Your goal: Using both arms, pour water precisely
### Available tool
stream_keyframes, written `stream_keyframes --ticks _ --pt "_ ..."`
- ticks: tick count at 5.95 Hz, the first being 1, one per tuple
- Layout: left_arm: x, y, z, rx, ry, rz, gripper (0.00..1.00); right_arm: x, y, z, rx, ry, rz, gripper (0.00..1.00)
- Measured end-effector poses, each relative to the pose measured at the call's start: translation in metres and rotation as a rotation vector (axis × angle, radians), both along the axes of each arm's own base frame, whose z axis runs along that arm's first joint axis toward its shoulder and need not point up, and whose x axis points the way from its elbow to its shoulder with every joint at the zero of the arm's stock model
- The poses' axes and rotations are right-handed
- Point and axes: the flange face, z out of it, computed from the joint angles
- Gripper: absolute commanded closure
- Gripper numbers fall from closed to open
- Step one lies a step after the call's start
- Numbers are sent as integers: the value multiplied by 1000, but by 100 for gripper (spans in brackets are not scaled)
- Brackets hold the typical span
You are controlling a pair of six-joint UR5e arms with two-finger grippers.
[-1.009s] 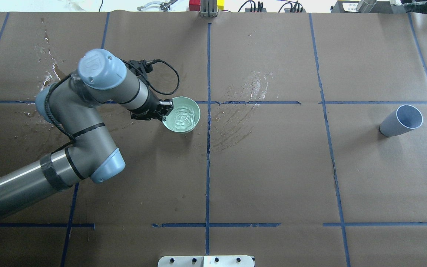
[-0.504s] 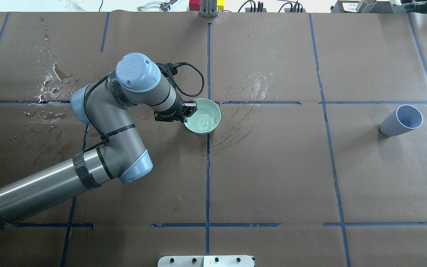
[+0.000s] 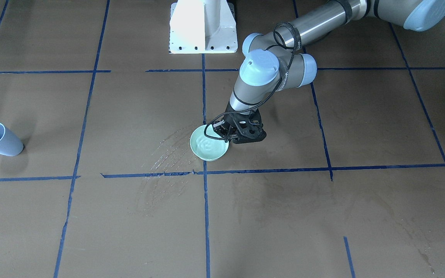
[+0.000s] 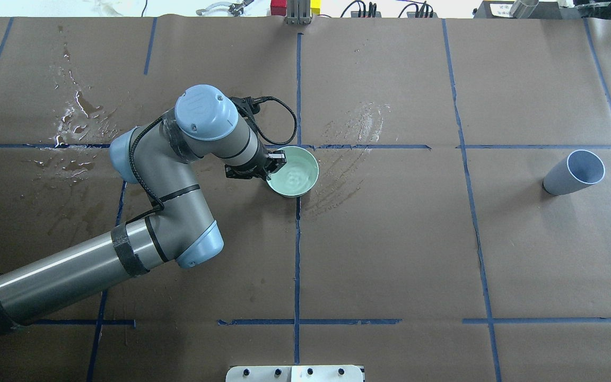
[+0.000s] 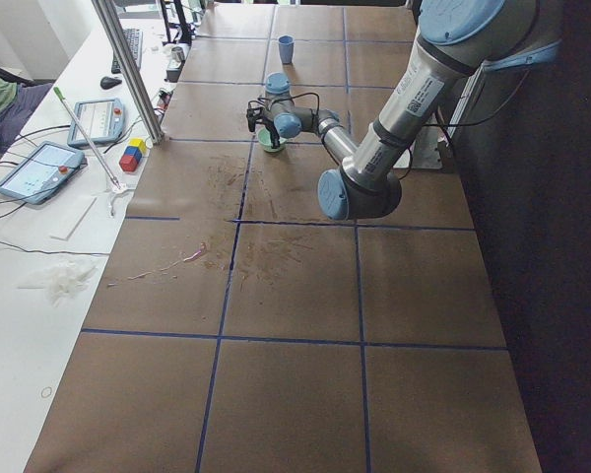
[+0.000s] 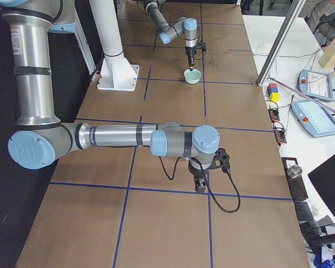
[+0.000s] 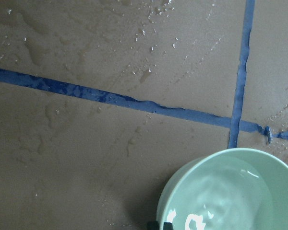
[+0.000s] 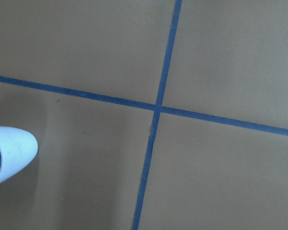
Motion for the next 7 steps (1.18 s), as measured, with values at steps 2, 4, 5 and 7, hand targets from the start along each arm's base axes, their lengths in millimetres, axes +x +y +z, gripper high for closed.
stream_keyframes --ticks 2,4,5,7 --pt "1 1 0 2 -2 2 0 0 0 -2 6 0 -2 0" --pt "-10 -2 -1 -4 -19 3 0 -6 -3 -28 59 2 -14 0" --pt "-29 -1 -7 7 -61 20 0 -15 -4 -48 99 2 -32 1" --pt "-91 12 1 60 -131 69 0 -48 -4 -87 124 -14 -45 0"
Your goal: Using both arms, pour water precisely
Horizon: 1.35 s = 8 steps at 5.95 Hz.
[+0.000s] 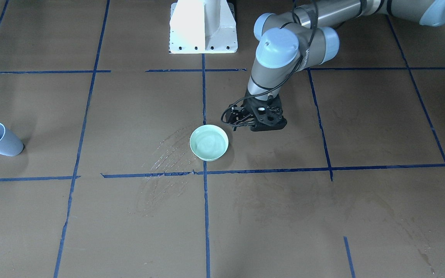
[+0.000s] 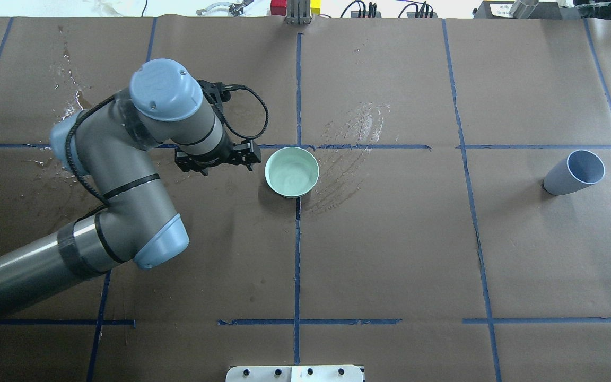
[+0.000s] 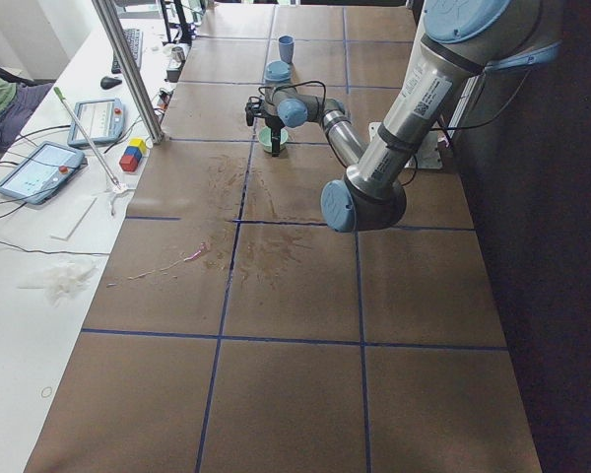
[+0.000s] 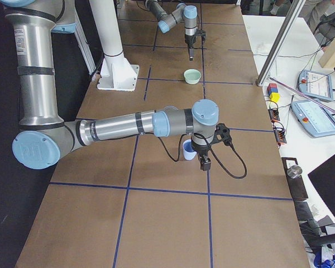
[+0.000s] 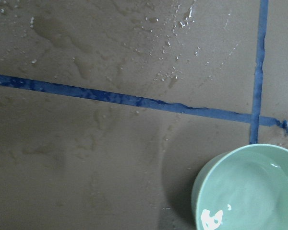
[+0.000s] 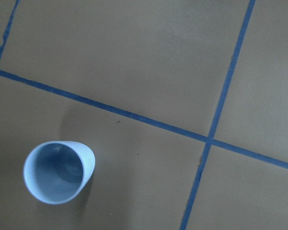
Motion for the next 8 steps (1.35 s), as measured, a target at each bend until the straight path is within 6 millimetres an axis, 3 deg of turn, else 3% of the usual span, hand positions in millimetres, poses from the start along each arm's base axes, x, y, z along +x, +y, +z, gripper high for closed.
stream_keyframes --ticks 2,3,6,8 --pt "-27 4 9 -3 6 29 0 -51 22 -62 -55 -31 78 0" --pt "-30 3 10 -6 9 32 0 -75 47 -76 -55 -45 131 0" --pt "-32 4 17 -12 7 34 0 -164 136 -48 53 -77 357 0" --pt "-33 5 17 -10 9 35 0 -188 170 -13 142 -63 467 0"
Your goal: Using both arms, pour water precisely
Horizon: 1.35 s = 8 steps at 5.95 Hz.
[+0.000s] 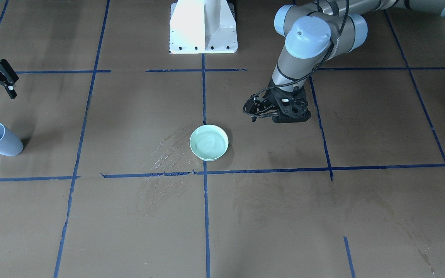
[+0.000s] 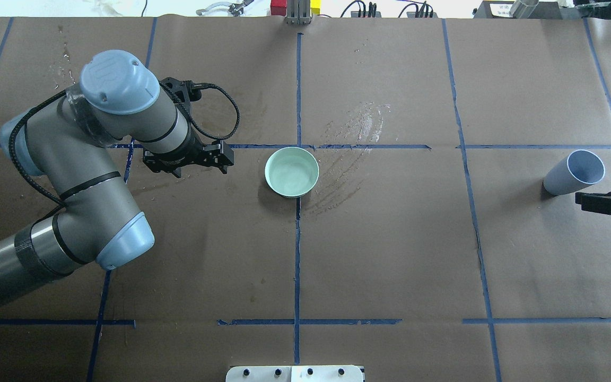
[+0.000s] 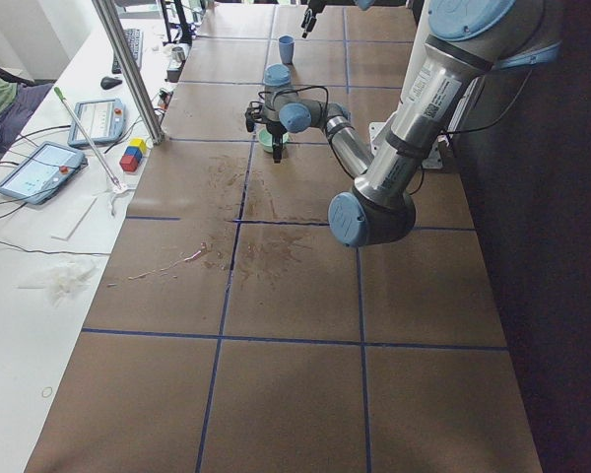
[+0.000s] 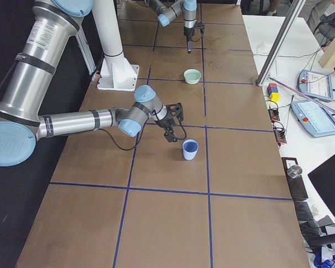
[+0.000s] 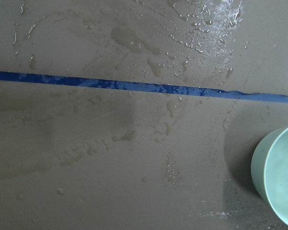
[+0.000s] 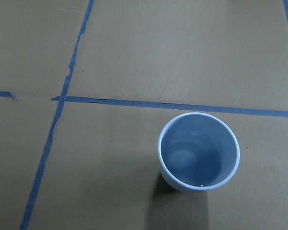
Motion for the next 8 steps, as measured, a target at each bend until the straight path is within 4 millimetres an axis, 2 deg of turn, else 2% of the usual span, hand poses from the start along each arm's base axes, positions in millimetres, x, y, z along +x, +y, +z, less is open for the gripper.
stream_keyframes --ticks 3,5,6,7,8 --pt "-2 2 -2 3 4 0 0 -43 23 71 109 33 202 0" --pt "-2 2 -2 3 5 -1 0 -76 20 111 198 53 314 0" --pt "-3 2 -2 3 5 0 0 -88 15 122 230 52 350 0" --pt "-3 2 -2 3 5 -1 0 -95 10 125 250 54 372 0" --pt "-3 2 -2 3 5 0 0 -96 8 128 267 66 390 0"
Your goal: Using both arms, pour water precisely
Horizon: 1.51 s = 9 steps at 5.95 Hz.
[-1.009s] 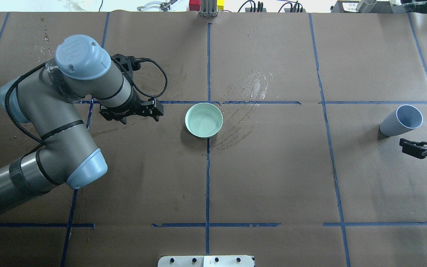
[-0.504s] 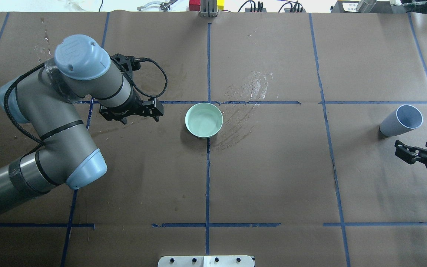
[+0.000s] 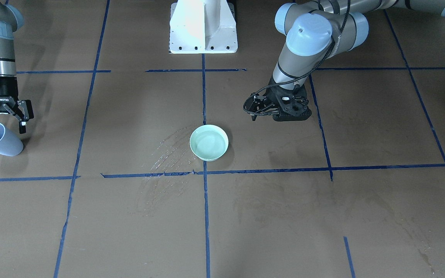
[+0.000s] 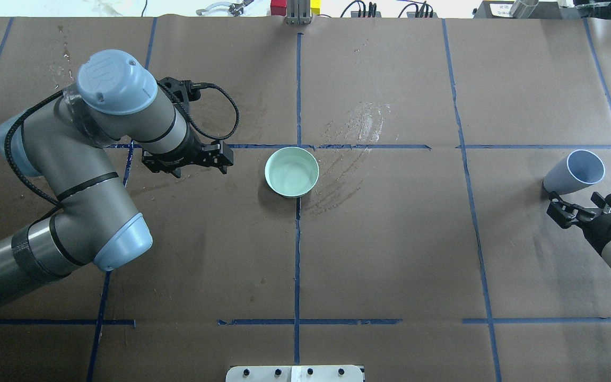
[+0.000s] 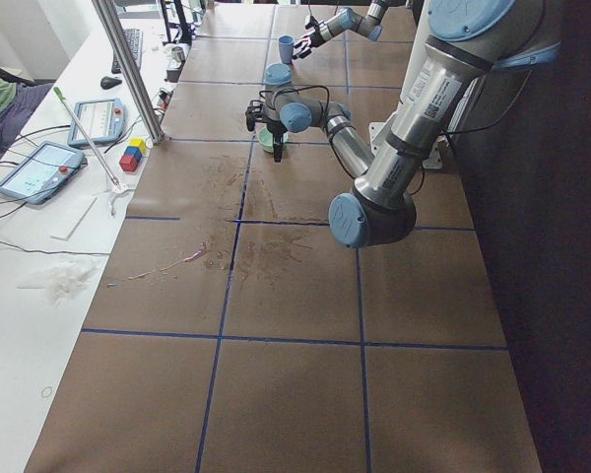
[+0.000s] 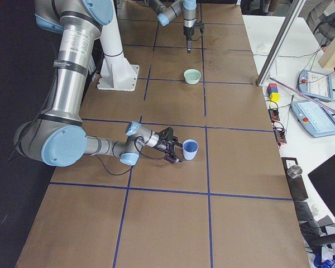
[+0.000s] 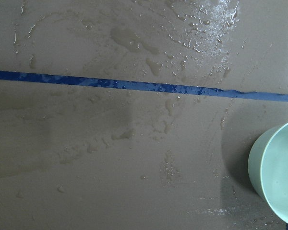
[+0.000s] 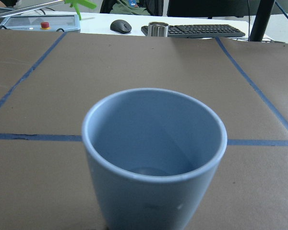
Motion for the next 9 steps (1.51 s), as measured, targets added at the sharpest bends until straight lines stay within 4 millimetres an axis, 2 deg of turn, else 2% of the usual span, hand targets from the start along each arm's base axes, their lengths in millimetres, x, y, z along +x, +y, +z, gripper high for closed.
stream_keyframes --ticks 1,6,9 --pt "0 0 0 -1 0 0 0 1 -2 1 17 14 21 0" --pt "0 0 3 -3 -3 -1 0 -15 -16 -18 74 -6 78 0" --pt "0 1 3 -4 -3 0 0 -13 -19 -15 87 9 105 0"
